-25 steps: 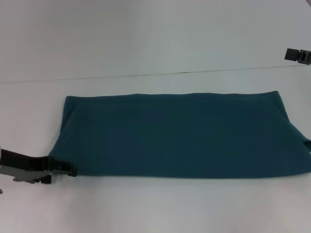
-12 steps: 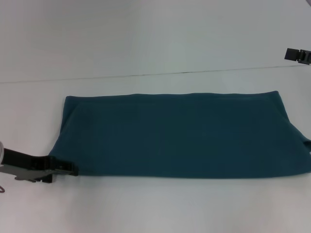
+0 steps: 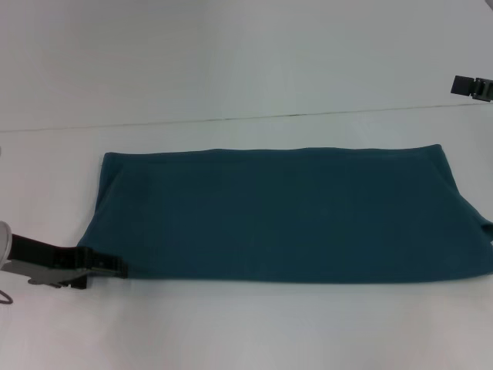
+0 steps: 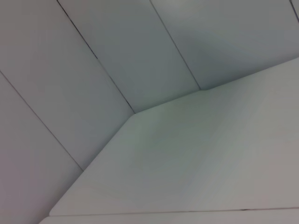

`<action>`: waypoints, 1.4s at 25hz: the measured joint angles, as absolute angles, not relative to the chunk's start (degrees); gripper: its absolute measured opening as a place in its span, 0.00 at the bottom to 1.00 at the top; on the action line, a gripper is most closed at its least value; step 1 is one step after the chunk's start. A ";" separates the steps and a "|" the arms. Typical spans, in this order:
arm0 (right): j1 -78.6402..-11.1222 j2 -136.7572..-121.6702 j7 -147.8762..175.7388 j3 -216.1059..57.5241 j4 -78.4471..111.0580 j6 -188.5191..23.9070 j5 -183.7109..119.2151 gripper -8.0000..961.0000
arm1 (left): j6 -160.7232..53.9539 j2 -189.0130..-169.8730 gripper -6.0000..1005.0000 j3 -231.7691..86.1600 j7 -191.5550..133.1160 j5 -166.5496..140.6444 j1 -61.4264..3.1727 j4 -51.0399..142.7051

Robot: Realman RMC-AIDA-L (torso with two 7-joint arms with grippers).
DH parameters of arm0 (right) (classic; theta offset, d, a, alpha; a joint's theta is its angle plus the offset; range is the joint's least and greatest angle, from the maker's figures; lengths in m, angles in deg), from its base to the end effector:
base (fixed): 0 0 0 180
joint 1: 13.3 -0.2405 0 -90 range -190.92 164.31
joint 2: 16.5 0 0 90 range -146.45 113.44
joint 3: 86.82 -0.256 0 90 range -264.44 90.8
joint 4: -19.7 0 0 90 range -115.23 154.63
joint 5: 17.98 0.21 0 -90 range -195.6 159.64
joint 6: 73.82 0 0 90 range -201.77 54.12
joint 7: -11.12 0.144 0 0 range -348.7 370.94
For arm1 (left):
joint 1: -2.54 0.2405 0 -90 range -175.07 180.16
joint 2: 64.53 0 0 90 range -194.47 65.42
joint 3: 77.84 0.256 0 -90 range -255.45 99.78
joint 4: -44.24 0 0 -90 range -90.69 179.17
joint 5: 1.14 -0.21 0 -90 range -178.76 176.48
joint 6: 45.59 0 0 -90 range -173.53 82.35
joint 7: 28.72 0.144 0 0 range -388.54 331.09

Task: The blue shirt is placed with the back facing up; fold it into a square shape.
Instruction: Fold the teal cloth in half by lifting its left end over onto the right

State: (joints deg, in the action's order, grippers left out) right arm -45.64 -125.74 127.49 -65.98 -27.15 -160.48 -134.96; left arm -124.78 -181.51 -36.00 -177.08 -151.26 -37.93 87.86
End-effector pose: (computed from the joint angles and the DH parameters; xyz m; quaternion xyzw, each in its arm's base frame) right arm 0.2926 0.3753 0.1494 -0.7914 0.4494 0.3148 0.2694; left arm -0.2838 0.3767 0.0159 -0.7548 -0.6337 0.0080 0.1694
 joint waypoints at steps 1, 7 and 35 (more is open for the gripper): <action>-45.63 -125.74 127.49 -65.99 -27.15 -160.49 -134.96 0.95 | -124.67 -181.51 0.87 -35.99 -177.08 -151.25 -37.97 87.82; -45.56 -125.74 127.48 -65.99 -27.15 -160.48 -134.96 0.95 | -124.05 -181.51 0.87 -35.98 -177.08 -150.97 -38.57 87.78; -45.21 -125.74 127.40 -65.99 -26.93 -159.92 -134.96 0.95 | -122.99 -181.16 0.87 -36.42 -177.08 -151.16 -39.13 88.39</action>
